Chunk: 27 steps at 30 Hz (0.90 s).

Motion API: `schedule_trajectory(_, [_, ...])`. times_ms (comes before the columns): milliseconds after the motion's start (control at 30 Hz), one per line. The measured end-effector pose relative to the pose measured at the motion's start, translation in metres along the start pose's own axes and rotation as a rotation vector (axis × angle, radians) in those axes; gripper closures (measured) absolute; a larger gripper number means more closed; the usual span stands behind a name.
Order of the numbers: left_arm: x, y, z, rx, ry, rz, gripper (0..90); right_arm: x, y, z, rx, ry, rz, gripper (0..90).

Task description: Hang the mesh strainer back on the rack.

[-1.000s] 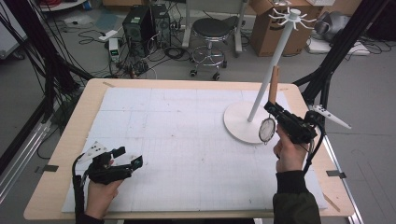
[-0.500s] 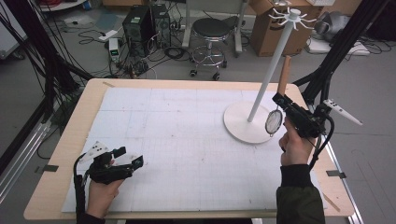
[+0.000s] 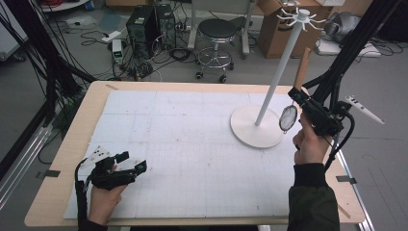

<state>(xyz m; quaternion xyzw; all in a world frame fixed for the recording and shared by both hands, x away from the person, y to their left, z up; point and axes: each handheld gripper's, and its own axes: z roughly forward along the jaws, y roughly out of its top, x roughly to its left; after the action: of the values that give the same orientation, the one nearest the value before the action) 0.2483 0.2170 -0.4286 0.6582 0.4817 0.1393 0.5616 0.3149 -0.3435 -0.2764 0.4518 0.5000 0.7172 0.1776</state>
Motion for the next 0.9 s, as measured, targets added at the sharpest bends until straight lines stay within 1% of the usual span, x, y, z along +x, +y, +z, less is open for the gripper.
schedule_trajectory(33, [0.000,0.000,0.000,0.002,-0.001,0.003,9.2,-0.001,0.002,0.000,-0.008,-0.003,-0.008,69.0])
schedule_trajectory(100, [0.001,0.000,0.000,0.005,-0.002,0.004,9.2,-0.001,0.005,0.001,-0.015,-0.002,-0.006,69.0])
schedule_trajectory(267, [0.002,-0.002,-0.002,0.005,0.000,-0.006,9.3,-0.002,0.012,0.001,-0.037,-0.015,-0.029,69.0])
schedule_trajectory(300, [0.003,-0.002,-0.003,0.006,0.001,-0.003,9.3,-0.004,0.014,0.001,-0.038,-0.011,-0.028,69.0])
schedule_trajectory(333, [0.003,-0.003,-0.004,0.002,0.004,-0.009,9.3,-0.005,0.016,0.001,-0.042,-0.011,-0.025,69.0])
schedule_trajectory(400, [0.004,-0.003,-0.005,0.002,0.009,-0.009,9.3,-0.006,0.020,0.002,-0.051,-0.005,-0.016,69.0])
schedule_trajectory(433, [0.004,-0.003,-0.005,0.001,0.007,-0.013,9.3,-0.007,0.021,0.003,-0.055,-0.009,-0.016,69.0])
schedule_trajectory(533, [0.004,-0.004,-0.006,0.008,0.014,-0.005,9.3,-0.008,0.026,0.005,-0.068,-0.007,-0.026,69.0])
schedule_trajectory(633, [0.004,-0.005,-0.007,0.007,0.016,-0.010,9.3,-0.008,0.031,0.007,-0.065,-0.008,-0.030,69.0])
schedule_trajectory(700, [0.003,-0.006,-0.006,0.009,0.016,-0.012,9.3,-0.009,0.035,0.008,-0.077,-0.016,-0.036,69.0])
schedule_trajectory(800, [0.004,-0.007,-0.006,0.014,0.017,-0.011,9.3,-0.009,0.038,0.007,-0.089,-0.010,-0.036,69.0])
schedule_trajectory(900, [0.004,-0.007,-0.005,0.018,0.013,-0.008,9.3,-0.009,0.041,0.007,-0.089,-0.012,-0.033,69.0])
